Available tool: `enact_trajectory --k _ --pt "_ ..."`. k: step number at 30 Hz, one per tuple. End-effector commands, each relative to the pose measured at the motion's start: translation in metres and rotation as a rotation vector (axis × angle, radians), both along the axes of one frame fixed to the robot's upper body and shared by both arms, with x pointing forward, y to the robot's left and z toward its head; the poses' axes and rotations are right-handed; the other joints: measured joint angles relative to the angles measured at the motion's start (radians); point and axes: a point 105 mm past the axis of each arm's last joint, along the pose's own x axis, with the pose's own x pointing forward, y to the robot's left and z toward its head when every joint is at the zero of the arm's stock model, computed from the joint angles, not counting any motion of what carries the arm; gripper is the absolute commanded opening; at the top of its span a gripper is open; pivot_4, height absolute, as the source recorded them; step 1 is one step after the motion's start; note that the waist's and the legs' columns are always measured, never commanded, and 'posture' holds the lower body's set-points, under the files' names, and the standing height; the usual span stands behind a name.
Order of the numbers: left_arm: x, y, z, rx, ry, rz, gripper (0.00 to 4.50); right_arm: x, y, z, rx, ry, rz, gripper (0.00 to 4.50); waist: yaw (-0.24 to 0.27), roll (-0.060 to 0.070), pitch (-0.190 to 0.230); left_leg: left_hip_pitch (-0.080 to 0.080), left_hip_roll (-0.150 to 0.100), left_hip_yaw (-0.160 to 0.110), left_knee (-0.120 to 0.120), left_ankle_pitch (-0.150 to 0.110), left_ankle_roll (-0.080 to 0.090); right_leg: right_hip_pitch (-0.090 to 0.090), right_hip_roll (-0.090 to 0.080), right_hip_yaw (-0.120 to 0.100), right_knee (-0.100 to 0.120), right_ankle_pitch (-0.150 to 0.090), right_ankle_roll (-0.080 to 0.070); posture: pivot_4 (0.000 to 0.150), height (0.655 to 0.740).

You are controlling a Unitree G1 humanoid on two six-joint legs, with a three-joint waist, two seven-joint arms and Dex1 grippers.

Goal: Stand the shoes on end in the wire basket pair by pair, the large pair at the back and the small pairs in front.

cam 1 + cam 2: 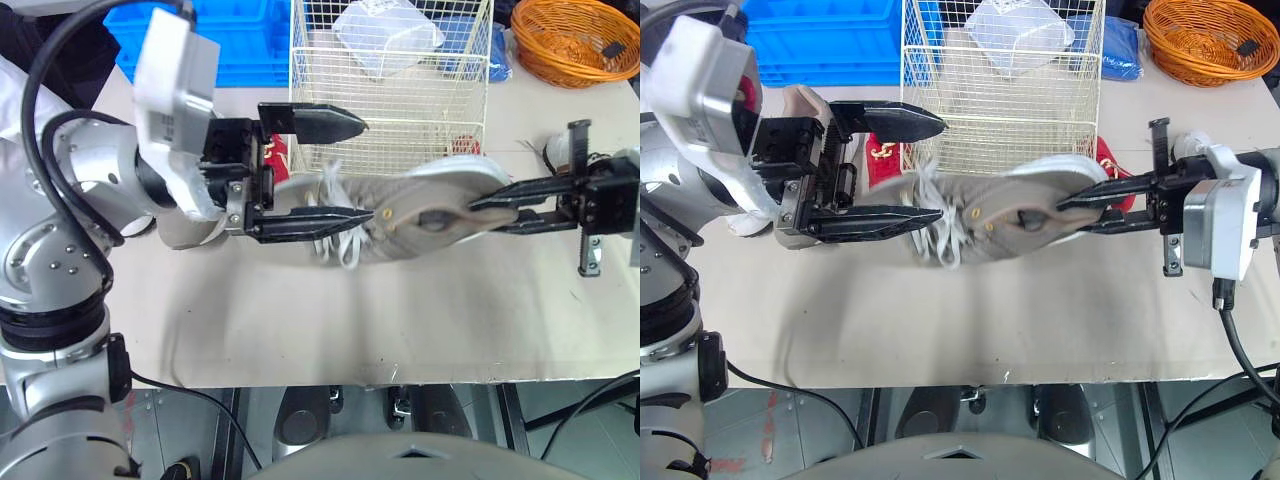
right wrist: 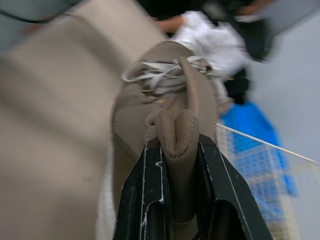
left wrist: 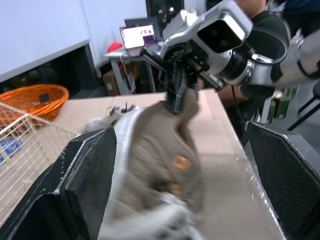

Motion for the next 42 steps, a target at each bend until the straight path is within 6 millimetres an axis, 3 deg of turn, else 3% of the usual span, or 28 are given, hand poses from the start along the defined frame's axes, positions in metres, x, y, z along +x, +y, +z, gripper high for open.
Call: enact_trajectory --k 1,6,13,16,21,24,28,33,36,38,42 --pt "0.003 0.001 -0.010 0.095 -0.022 0.003 4.50 -0.010 0.009 0.009 -0.039 0.015 0.077 0.02 0.000 0.000 0.000 0.000 0.000 0.000 0.000 0.000 0.000 0.000 0.000 0.000 0.000 0.000 0.000 0.150 0.6860" --pt "0.012 0.003 -0.042 0.310 -0.014 -0.026 4.50 -0.009 0.023 0.013 -0.071 0.100 0.094 0.02 0.000 -0.001 0.001 0.000 0.000 0.000 0.000 0.000 0.000 0.000 0.000 0.000 0.000 0.000 0.000 0.150 0.6860" --pt "0.015 0.002 -0.063 0.464 0.019 -0.103 4.50 -0.005 0.026 0.002 -0.124 0.109 0.102 0.02 0.001 -0.002 0.002 -0.002 0.000 0.000 0.001 0.000 0.000 -0.001 0.000 -0.001 0.000 0.000 0.000 0.150 0.6860" --pt "0.017 0.003 -0.070 0.513 0.034 -0.137 3.68 -0.005 0.026 -0.002 -0.140 0.102 0.109 0.00 0.001 -0.002 0.002 -0.002 0.000 0.000 0.001 0.000 0.000 -0.001 0.000 -0.002 0.000 0.000 0.000 0.150 0.6860" --pt "0.009 0.003 -0.075 0.564 0.067 -0.242 1.29 -0.001 0.025 -0.007 -0.166 0.057 0.105 0.00 0.001 -0.002 0.002 -0.002 0.000 0.000 0.001 0.000 0.000 -0.001 0.000 -0.002 0.000 0.000 0.000 0.150 0.6860" --pt "0.007 0.004 -0.078 0.586 0.080 -0.274 0.24 0.000 0.025 -0.008 -0.164 0.047 0.101 0.00 0.001 -0.002 0.002 -0.002 0.000 -0.001 0.001 0.000 0.000 -0.001 0.000 -0.002 0.001 0.000 0.000 0.150 0.6860" --pt "0.010 0.003 -0.079 0.546 0.099 -0.261 0.16 0.003 0.023 -0.007 -0.150 0.009 0.077 0.00 0.001 -0.002 0.002 -0.002 0.000 -0.001 0.002 0.000 0.000 -0.001 0.000 -0.002 0.001 0.000 0.000 0.150 0.6860" --pt "0.023 -0.002 -0.065 0.356 0.126 -0.165 0.16 0.011 0.014 0.004 -0.057 -0.010 -0.029 2.17 0.002 -0.003 0.002 -0.002 0.000 -0.001 0.002 0.000 0.000 -0.001 -0.001 -0.002 0.001 0.000 0.000 0.150 0.6860" --pt "0.035 0.002 -0.058 0.253 0.130 -0.068 0.16 0.021 -0.001 0.016 0.044 0.064 -0.174 3.37 0.002 -0.003 0.003 -0.003 0.000 -0.002 0.002 0.000 0.000 -0.001 -0.001 -0.003 0.001 0.000 0.000 0.150 0.6860" --pt "0.039 0.002 -0.053 0.182 0.123 -0.023 0.16 0.025 -0.012 0.024 0.114 0.115 -0.267 4.43 0.002 -0.003 0.003 -0.003 0.000 -0.002 0.002 0.000 0.000 -0.001 -0.001 -0.004 0.001 0.000 0.000 0.150 0.6860" --pt "0.050 0.003 -0.038 0.027 0.096 0.078 0.16 0.029 -0.038 0.031 0.271 0.267 -0.468 4.43 0.003 -0.004 0.003 -0.003 0.000 -0.004 0.002 0.000 0.000 0.000 -0.002 -0.005 0.001 0.000 0.000 0.150 0.6860"
